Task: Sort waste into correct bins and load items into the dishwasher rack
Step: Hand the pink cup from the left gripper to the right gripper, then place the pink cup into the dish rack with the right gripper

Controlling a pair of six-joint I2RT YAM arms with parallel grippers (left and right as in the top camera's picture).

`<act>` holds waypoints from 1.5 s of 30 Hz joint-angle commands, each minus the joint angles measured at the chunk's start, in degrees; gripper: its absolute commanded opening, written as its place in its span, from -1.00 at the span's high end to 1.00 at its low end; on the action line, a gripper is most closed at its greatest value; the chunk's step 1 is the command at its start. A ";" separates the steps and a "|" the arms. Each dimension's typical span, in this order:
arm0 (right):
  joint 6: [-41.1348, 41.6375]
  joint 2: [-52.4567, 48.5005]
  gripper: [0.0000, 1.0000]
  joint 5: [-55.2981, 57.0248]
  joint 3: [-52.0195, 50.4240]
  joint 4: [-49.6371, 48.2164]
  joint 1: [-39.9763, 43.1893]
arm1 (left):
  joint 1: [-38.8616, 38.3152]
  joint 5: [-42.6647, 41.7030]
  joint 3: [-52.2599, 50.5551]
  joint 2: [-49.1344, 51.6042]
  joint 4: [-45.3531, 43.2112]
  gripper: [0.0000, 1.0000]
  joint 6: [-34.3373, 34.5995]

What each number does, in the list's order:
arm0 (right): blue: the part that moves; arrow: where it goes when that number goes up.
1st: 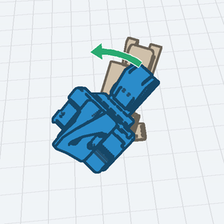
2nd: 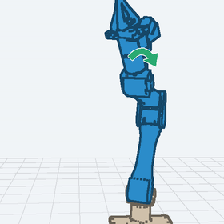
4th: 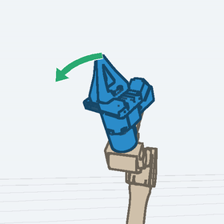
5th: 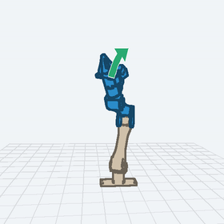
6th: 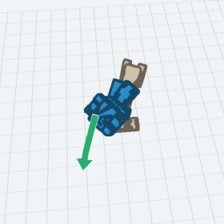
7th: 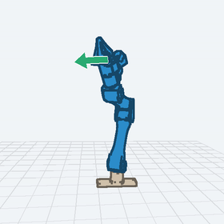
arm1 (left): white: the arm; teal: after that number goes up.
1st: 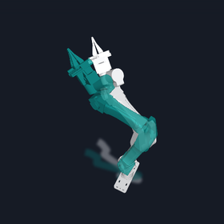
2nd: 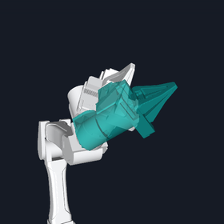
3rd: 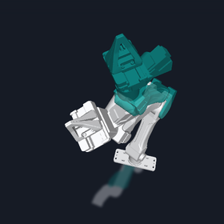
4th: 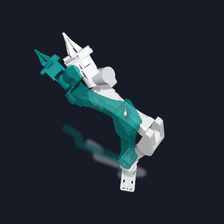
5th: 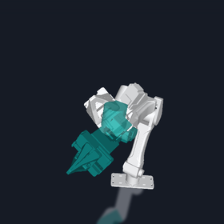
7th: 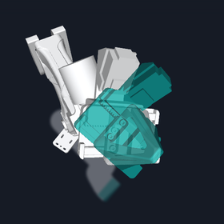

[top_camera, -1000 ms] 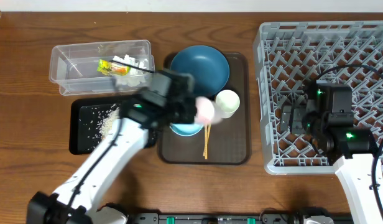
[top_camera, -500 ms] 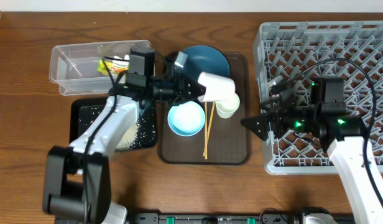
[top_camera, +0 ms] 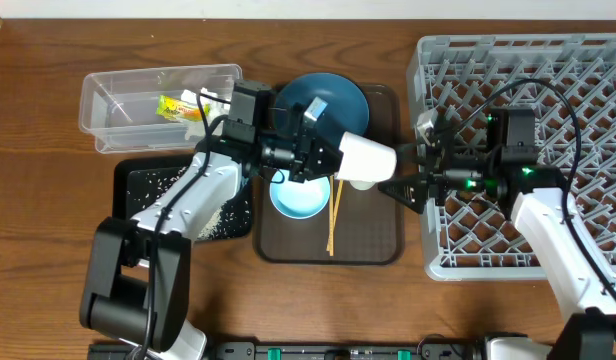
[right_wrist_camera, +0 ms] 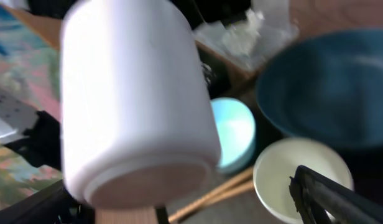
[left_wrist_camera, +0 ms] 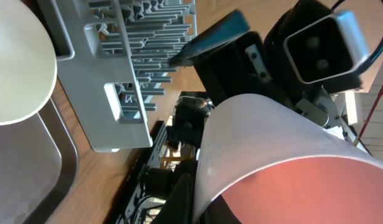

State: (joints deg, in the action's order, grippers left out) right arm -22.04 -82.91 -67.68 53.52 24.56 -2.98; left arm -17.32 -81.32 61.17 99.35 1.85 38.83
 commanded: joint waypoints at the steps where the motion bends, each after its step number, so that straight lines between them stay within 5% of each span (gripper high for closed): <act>1: -0.63 -0.24 -0.99 -7.69 0.90 -2.10 -0.96 | -0.68 -2.01 0.94 0.00 -0.26 0.87 -0.11; 7: 0.63 -0.24 -0.97 -7.78 0.90 -4.74 -3.23 | -0.66 -2.03 0.94 0.00 -0.24 0.88 -0.11; 36: 0.79 -0.24 -0.25 -7.13 0.90 -8.31 -5.33 | -0.66 -2.03 0.94 0.00 -0.24 0.85 -0.11; 40: 0.79 -0.24 -0.21 -7.10 0.90 -8.31 -5.33 | -0.66 -1.97 0.94 0.00 -0.26 0.67 -0.17; 45: 4.74 -0.24 -0.11 -1.99 0.90 -8.09 -5.33 | -0.66 1.20 0.94 0.00 -0.22 0.08 -1.11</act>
State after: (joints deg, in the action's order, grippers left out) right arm -20.29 -83.02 -72.29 53.52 16.45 -7.77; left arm -17.91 -81.80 61.21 99.33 1.61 38.70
